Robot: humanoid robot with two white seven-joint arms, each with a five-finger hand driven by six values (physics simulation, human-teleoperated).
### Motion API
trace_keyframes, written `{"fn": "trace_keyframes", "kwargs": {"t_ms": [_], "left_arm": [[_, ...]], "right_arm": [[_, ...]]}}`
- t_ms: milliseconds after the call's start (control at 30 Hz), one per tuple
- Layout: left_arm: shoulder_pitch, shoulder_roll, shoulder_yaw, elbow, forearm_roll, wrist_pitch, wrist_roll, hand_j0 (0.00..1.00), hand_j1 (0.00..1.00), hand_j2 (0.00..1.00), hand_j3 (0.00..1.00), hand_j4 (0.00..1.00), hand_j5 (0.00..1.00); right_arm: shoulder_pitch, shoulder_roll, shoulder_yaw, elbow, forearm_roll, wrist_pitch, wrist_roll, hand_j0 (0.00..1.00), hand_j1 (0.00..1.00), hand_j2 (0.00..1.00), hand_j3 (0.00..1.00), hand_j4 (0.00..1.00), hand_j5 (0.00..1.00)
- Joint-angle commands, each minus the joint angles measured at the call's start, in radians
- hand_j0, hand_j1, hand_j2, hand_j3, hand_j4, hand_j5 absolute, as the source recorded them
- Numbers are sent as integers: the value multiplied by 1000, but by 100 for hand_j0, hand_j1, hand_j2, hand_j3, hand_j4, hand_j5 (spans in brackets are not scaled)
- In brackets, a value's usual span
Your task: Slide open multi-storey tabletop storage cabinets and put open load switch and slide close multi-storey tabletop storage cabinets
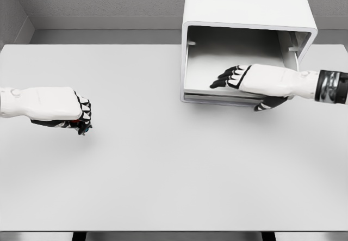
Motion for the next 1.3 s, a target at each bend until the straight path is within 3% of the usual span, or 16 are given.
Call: {"fn": "trace_keyframes", "kwargs": {"t_ms": [0, 533, 667, 867, 1267], "left_arm": [[0, 1, 1, 1, 5, 3, 1, 32, 32, 32, 32, 32, 32], [0, 3, 1, -2, 6, 3, 1, 32, 32, 32, 32, 32, 32], [0, 3, -1, -15, 9, 3, 1, 32, 32, 32, 32, 32, 32], [-17, 46, 11, -21, 87, 3, 1, 32, 32, 32, 32, 32, 32], [-37, 41, 11, -21, 138, 3, 1, 32, 32, 32, 32, 32, 32]], "right_arm": [[0, -7, -7, -6, -5, 2, 0, 100, 100, 100, 100, 100, 100], [43, -36, -37, -49, -5, 2, 0, 100, 100, 100, 100, 100, 100], [51, -34, -102, -47, -8, 2, 0, 100, 100, 100, 100, 100, 100], [86, -63, -169, -84, -37, 2, 0, 100, 100, 100, 100, 100, 100], [166, -128, -206, -127, -37, 2, 0, 100, 100, 100, 100, 100, 100]]}}
